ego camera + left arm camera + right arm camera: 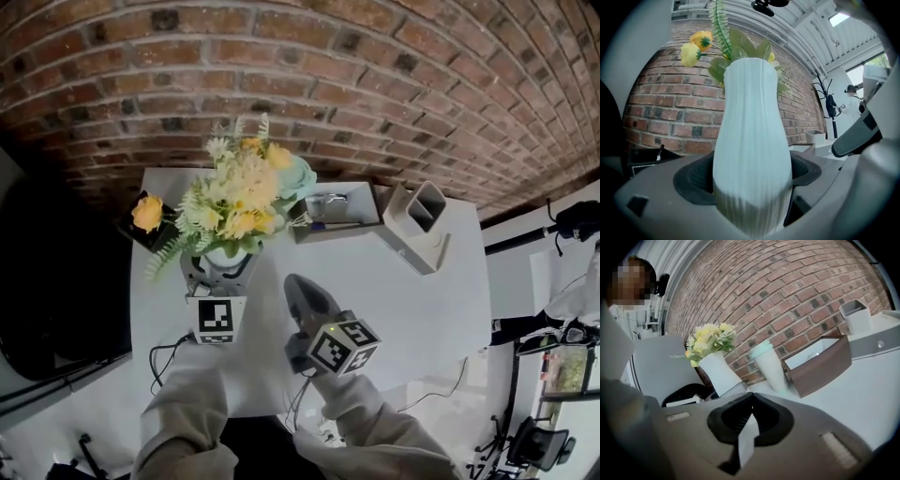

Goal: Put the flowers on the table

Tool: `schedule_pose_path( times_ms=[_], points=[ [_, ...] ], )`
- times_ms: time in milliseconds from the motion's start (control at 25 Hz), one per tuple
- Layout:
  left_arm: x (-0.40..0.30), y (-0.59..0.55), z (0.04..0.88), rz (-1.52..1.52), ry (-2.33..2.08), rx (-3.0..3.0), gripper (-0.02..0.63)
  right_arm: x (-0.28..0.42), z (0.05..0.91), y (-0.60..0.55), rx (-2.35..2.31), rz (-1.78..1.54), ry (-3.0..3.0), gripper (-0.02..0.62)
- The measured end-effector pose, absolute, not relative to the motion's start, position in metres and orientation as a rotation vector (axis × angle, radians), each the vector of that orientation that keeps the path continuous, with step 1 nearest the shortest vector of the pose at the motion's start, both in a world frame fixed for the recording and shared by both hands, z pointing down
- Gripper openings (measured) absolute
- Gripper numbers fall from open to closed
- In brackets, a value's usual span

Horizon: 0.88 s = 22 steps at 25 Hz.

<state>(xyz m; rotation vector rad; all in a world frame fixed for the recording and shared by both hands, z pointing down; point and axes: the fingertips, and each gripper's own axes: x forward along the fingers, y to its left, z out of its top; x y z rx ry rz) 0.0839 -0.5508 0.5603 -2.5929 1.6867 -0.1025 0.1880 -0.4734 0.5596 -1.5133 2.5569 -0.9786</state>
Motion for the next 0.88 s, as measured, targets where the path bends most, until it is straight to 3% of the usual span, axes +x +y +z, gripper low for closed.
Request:
schedule_pose_path(
  times_ms=[880],
  points=[
    [0.074,-0.532,0.555,-0.165,1.692,-2.691,0.459,0.188,0.547,-0.456,-1.584,-0.974,2.470,-0.002]
  ],
)
